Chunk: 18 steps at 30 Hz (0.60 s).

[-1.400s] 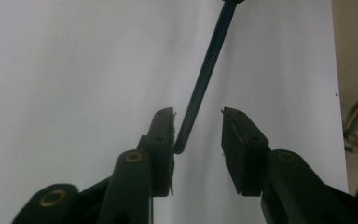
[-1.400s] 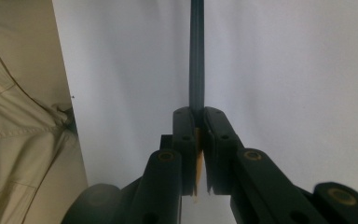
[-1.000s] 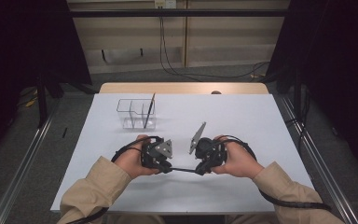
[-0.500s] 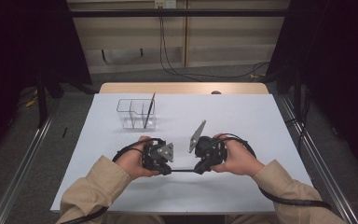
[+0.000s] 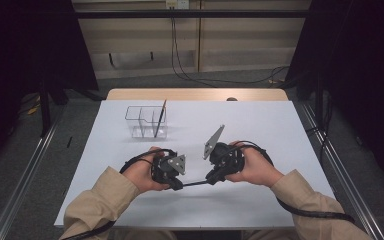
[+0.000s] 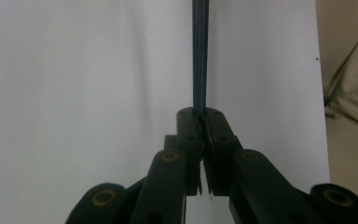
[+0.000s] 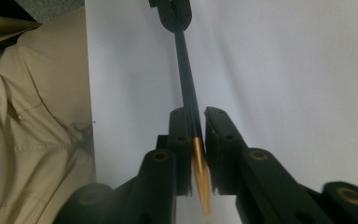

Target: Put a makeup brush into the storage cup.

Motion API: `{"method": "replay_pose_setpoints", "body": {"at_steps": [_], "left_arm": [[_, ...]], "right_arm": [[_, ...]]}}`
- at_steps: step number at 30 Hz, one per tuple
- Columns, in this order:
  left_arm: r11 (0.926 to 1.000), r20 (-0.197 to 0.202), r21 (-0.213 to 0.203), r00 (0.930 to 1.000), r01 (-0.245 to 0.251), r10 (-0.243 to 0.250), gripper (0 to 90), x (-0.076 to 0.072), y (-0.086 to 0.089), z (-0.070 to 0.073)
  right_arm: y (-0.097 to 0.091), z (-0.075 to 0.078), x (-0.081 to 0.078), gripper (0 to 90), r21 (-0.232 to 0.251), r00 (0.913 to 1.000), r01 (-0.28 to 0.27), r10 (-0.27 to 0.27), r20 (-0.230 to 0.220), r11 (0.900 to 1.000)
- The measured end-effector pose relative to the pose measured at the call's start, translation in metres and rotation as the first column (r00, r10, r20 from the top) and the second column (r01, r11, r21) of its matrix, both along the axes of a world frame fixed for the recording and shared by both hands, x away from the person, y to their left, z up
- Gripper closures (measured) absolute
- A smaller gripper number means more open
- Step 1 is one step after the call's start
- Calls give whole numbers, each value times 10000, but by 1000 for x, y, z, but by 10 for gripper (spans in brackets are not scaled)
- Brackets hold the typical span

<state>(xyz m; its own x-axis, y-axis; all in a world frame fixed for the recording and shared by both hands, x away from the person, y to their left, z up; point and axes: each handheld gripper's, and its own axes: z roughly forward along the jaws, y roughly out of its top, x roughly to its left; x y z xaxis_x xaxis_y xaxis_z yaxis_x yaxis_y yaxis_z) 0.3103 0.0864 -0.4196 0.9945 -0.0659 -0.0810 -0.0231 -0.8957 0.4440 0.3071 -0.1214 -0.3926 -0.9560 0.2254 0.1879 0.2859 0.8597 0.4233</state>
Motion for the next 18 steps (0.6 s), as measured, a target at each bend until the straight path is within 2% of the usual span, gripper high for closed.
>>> {"method": "replay_pose_setpoints", "body": {"at_steps": [6, 12, 16, 18], "left_arm": [[9995, -6, -105, 9996, -282, 282, 865, 0, 2, -1], [9987, 6, -171, 9989, -477, 477, 864, 0, 6, -1], [9981, -19, -265, 9985, -549, 549, 864, 1, 8, -1], [9977, -84, -313, 9982, -604, 602, 864, 1, 8, -2]], "right_arm": [[1, 0, -1, 668, 49, 9999, 110, -110, 66, 9999], [-2, 0, 0, 449, 283, 9976, 605, -614, 322, 9978], [-5, -1, 2, 326, 655, 9969, 769, -777, 100, 9949], [-6, 0, 1, 268, 827, 9970, 713, -735, 231, 9940]]}}
